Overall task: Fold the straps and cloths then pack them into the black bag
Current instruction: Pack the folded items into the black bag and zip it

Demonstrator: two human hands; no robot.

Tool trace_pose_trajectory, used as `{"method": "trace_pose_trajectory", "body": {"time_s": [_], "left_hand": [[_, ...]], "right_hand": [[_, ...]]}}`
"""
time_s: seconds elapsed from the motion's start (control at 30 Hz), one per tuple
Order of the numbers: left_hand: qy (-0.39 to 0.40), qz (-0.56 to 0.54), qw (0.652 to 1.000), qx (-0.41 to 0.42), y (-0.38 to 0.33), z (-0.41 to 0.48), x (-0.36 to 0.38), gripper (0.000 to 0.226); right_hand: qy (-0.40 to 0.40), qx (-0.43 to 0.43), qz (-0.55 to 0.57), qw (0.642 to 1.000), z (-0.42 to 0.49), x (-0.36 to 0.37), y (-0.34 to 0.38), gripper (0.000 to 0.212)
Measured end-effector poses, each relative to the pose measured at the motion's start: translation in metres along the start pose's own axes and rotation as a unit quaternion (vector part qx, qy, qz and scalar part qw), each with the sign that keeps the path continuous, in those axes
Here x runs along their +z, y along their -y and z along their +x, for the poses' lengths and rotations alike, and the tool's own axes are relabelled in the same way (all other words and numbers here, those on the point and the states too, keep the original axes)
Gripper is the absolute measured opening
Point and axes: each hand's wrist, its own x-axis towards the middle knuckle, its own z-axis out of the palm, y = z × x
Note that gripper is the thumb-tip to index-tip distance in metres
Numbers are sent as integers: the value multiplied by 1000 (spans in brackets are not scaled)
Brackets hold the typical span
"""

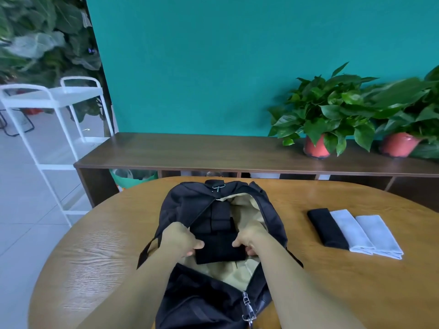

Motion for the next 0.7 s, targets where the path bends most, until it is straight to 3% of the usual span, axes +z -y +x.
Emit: {"method": "trace_pose_trajectory", "body": {"time_s": [0.07,0.13,0.33,0.43,0.57,0.7], "left_hand": [[-34,53,998,13,2,-2,2,25],[-36,28,999,17,4,-6,5,25],[-10,-22,1000,9,12,-1,1,22],[-14,-32,999,8,12,-4,1,23],[-36,49,997,40,4,-6,-3,15],[-76,148,983,83,-18,-20,-16,25]], "right_hand": [[-2,8,25,1000,2,2,-3,39],[-9,8,42,999,5,2,-4,43],[1,25,82,996,11,1,-11,26],[12,24,83,996,8,-2,-10,27],[10,-1,102,995,1,-9,-6,33],[24,-30,116,992,-14,-20,-1,12]]}}
